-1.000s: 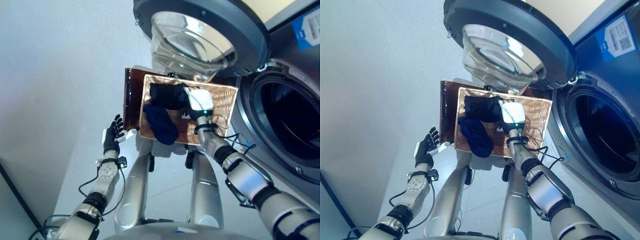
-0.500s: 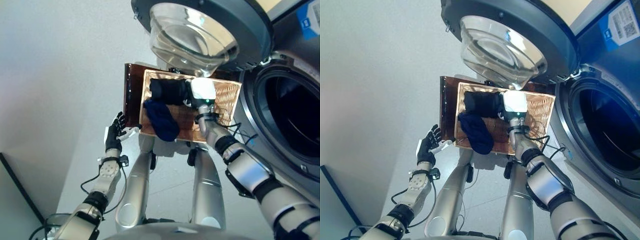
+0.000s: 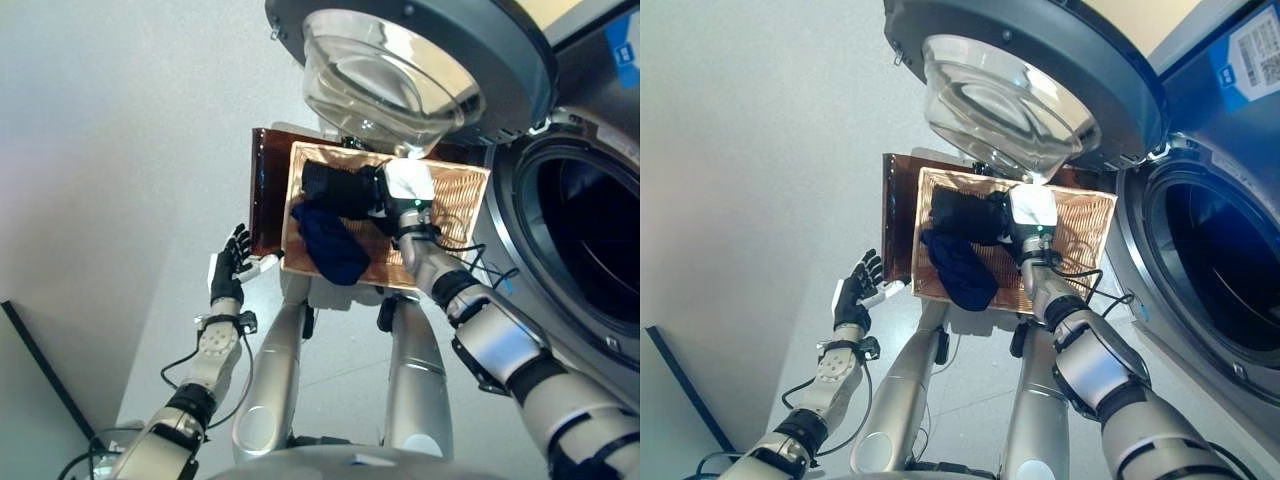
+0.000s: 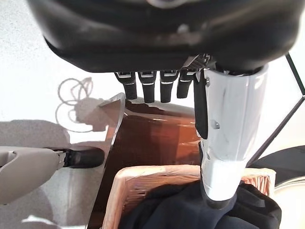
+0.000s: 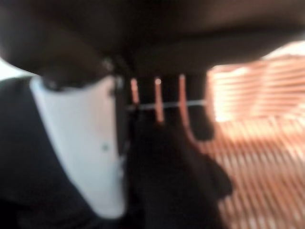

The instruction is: Pick up the clothes and place them into the washing machine

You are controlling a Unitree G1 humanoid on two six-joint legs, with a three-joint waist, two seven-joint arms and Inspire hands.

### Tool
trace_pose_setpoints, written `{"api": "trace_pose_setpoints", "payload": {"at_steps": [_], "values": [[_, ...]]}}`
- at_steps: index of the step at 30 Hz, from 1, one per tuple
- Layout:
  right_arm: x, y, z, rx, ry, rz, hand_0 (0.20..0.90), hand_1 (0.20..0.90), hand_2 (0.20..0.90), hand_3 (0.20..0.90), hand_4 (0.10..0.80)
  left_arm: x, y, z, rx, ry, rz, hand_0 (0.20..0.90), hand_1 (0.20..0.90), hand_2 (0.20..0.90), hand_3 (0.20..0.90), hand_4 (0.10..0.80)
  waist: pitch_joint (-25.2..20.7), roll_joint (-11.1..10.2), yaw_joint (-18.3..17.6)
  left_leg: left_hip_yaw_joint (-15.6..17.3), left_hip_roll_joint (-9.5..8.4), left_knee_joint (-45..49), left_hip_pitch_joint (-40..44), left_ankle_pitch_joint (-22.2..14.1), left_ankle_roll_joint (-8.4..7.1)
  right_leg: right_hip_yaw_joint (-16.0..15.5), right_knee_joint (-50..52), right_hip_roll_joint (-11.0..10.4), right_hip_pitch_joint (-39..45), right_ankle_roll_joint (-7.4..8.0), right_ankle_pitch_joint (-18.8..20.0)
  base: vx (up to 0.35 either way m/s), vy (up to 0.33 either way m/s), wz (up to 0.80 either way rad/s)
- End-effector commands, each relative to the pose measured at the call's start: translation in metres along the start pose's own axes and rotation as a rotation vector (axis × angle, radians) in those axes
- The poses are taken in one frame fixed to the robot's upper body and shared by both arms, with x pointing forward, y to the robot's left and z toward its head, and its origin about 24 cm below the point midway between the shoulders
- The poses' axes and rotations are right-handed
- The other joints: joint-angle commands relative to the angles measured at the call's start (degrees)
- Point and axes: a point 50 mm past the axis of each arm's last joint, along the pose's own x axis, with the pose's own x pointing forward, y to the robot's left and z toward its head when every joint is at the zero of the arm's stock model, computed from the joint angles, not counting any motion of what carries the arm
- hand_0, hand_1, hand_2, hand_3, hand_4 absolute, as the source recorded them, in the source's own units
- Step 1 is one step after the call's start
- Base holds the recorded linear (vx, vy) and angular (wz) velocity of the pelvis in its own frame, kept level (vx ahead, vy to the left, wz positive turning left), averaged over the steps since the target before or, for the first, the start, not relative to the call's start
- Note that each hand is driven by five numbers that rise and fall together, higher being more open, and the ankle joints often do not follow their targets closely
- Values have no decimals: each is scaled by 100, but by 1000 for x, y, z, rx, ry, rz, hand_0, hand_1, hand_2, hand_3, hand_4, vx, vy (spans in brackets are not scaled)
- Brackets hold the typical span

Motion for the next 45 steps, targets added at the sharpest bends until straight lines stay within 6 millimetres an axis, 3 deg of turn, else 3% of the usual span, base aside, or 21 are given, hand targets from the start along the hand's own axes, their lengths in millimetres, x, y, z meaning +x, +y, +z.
{"api": "trace_pose_setpoints", "payload": {"at_steps": [1, 8, 11, 12, 17, 26, 32, 35, 40, 41, 42, 45], "values": [[5, -8, -7, 23, 42, -35, 200, 200, 200, 200, 300, 1, 19, 12, 14, -85, 38, 900, 900, 900, 900, 800, -30, 66, 114, 281, -532, 26, 121, -565, 61, -124, -1084, 24, 337, 42, 521, 0, 0, 0], [-3, -1, -18, 118, 121, -31, 200, 200, 200, 200, 300, -2, 23, 6, 27, -57, 52, 900, 900, 900, 900, 800, -159, 33, 95, 337, -502, 12, 239, -515, 94, -178, -1158, 45, 463, 8, 642, -1, -1, -1], [-8, 4, -20, 182, 152, -32, 200, 200, 200, 200, 300, -5, 27, 0, 35, -34, 71, 900, 900, 900, 900, 800, -194, -21, 52, 337, -499, -5, 422, -639, 82, -129, -1116, 50, 606, 49, 505, 41, -12, -4], [-14, 9, -22, 245, 177, -36, 200, 200, 200, 200, 300, -6, 29, -4, 36, -15, 84, 900, 900, 900, 900, 800, -265, -57, 26, 352, -482, 25, 386, -570, 107, -161, -1178, 68, 618, 7, 630, 0, 0, 0], [-26, 19, -20, 348, 175, -24, 200, 200, 200, 200, 300, -9, 32, -12, 27, 21, 112, 900, 900, 900, 900, 800, -351, -157, -47, 371, -448, 5, 587, -621, 111, -179, -1248, 90, 838, 19, 609, 20, -18, -2], [-66, 45, -29, 548, 230, 34, 200, 200, 200, 200, 300, -17, 40, -24, 17, 65, 153, 900, 900, 900, 900, 800, -568, -424, -229, 375, -381, -64, 1092, -743, 116, -213, -1442, 158, 1385, 30, 561, 56, -36, -2], [-80, 48, -37, 666, 266, 38, 200, 200, 200, 200, 300, -23, 47, -31, 8, 97, 176, 900, 900, 900, 900, 800, -703, -507, -274, 401, -359, -139, 1425, -804, 123, -186, -1570, 201, 1721, 49, 552, 62, -18, -4], [-90, 50, -46, 795, 333, 19, 200, 200, 200, 200, 300, -26, 54, -37, 12, 125, 197, 900, 900, 900, 900, 800, -795, -569, -310, 422, -342, -186, 1623, -830, 118, -180, -1661, 228, 1937, 64, 537, 93, -34, -7], [-118, 57, -63, 1152, 485, -27, 200, 200, 200, 200, 300, -36, 64, -50, -11, 189, 226, 900, 900, 900, 900, 800, -1039, -653, -405, 451, -322, -350, 2049, -884, 120, -161, -1821, 272, 2342, 104, 521, 87, -25, -4], [-118, 57, -63, 1152, 485, -27, 200, 200, 200, 200, 300, -36, 64, -50, -11, 189, 226, 900, 900, 900, 900, 800, -1041, -653, -405, 451, -322, -349, 2045, -884, 120, -161, -1822, 272, 2339, 104, 521, 85, -23, -4], [-129, 61, -71, 1266, 544, -39, 200, 200, 200, 200, 300, -39, 66, -54, -22, 210, 229, 900, 900, 900, 900, 800, -1097, -666, -431, 450, -321, -398, 2207, -910, 119, -148, -1862, 287, 2499, 120, 483, 56, -11, -4], [-138, 67, -75, 1367, 603, -51, 200, 200, 200, 200, 300, -41, 67, -57, -28, 226, 231, 900, 900, 900, 900, 800, -1149, -673, -454, 463, -318, -420, 2309, -931, 116, -123, -1904, 302, 2600, 123, 468, 55, -10, -7]]}}
